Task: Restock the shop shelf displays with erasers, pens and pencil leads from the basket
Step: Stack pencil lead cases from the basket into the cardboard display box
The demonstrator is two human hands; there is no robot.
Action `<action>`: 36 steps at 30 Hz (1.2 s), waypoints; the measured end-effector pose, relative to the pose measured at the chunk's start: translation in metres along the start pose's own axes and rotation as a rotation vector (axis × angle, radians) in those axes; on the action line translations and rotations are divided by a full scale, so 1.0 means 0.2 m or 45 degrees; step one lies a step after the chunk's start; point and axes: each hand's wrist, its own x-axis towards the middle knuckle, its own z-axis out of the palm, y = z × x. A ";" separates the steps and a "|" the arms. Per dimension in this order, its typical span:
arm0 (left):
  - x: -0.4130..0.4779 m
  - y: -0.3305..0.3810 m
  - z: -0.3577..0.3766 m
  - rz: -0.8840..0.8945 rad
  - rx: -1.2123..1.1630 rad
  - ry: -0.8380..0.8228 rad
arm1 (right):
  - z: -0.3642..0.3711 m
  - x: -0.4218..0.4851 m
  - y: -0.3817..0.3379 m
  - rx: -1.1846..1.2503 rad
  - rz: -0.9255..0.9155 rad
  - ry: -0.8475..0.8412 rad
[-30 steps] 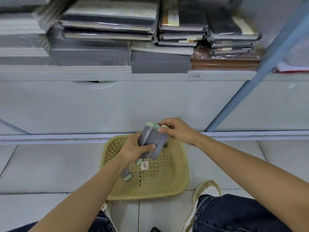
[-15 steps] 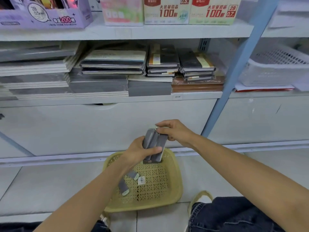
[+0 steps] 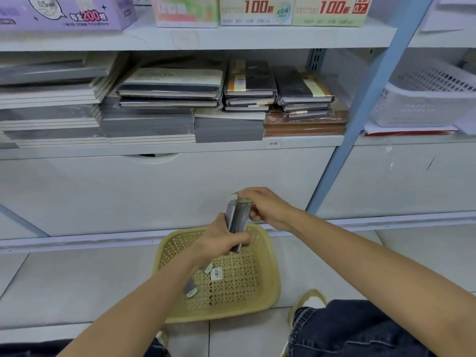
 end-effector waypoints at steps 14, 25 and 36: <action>0.04 -0.01 -0.03 -0.170 -0.580 -0.198 | -0.05 0.06 0.11 0.097 -0.045 -0.297; 0.07 -0.05 0.03 0.024 -0.245 0.108 | -0.04 0.06 0.07 -0.037 -0.055 -0.154; 0.02 0.08 -0.06 0.143 -0.729 -0.060 | -0.12 0.05 -0.08 -0.058 -0.189 -0.041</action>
